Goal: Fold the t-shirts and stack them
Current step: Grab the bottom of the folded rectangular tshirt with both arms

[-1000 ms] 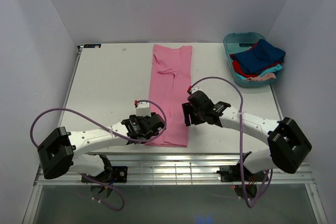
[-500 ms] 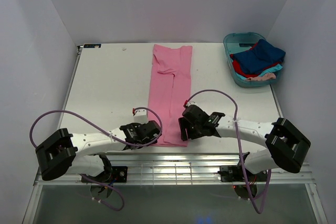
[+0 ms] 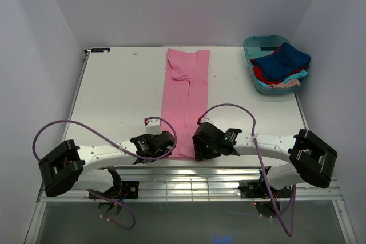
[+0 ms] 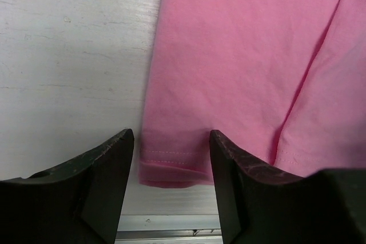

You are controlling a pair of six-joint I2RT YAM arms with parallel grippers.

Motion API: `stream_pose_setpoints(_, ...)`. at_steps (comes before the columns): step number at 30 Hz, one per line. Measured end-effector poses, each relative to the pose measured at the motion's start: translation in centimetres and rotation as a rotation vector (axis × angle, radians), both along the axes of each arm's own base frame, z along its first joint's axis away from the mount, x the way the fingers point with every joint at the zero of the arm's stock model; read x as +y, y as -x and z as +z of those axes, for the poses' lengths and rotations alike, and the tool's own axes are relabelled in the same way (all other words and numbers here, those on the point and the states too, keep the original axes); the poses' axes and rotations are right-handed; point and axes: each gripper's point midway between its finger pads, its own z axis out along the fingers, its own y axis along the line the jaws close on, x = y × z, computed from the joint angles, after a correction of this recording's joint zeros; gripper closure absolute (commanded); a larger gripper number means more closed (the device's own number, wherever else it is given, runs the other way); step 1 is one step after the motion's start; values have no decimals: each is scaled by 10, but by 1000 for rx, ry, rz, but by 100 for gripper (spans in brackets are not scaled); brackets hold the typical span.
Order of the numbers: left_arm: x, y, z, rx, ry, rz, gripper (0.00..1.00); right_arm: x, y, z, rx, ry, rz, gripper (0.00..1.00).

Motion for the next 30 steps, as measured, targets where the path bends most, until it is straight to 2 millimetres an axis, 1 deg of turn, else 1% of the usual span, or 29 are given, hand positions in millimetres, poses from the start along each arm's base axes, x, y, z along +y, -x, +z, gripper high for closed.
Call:
stream_pose_setpoints(6, 2, 1, -1, 7, -5, 12, 42, 4, 10, -1, 6, 3, 14, 48)
stream_pose_setpoints(10, 4, 2, -2, 14, -9, 22, 47, 6, 12, -3, 5, 6, 8, 56)
stream_pose_setpoints(18, 5, 3, -3, 20, -7, 35, 50, 5, 10, -3, -7, 19, -6, 56)
stream_pose_setpoints(20, 5, 3, -3, 20, -7, 36, 54, 4, 9, -3, -13, 24, -9, 59)
stream_pose_setpoints(21, 5, 3, -3, 20, -10, 37, 55, 4, 8, -3, -15, 26, -10, 62)
stream_pose_setpoints(22, 6, 3, -4, 21, -12, 36, 61, 3, 8, -4, -16, 30, -11, 70)
stream_pose_setpoints(24, 5, 3, -4, 21, -13, 36, 69, 1, 7, -5, -21, 40, -16, 76)
stream_pose_setpoints(25, 5, 3, -4, 22, -14, 36, 74, 1, 6, -6, -24, 43, -18, 82)
stream_pose_setpoints(26, 4, 3, -5, 22, -11, 36, 83, 1, 5, -6, -27, 46, -19, 84)
stream_pose_setpoints(29, -1, 3, -5, 23, 5, 31, 95, 0, 4, -6, -33, 53, -24, 89)
stream_pose_setpoints(30, -2, 3, -5, 21, 8, 28, 97, 0, 4, -7, -33, 54, -24, 89)
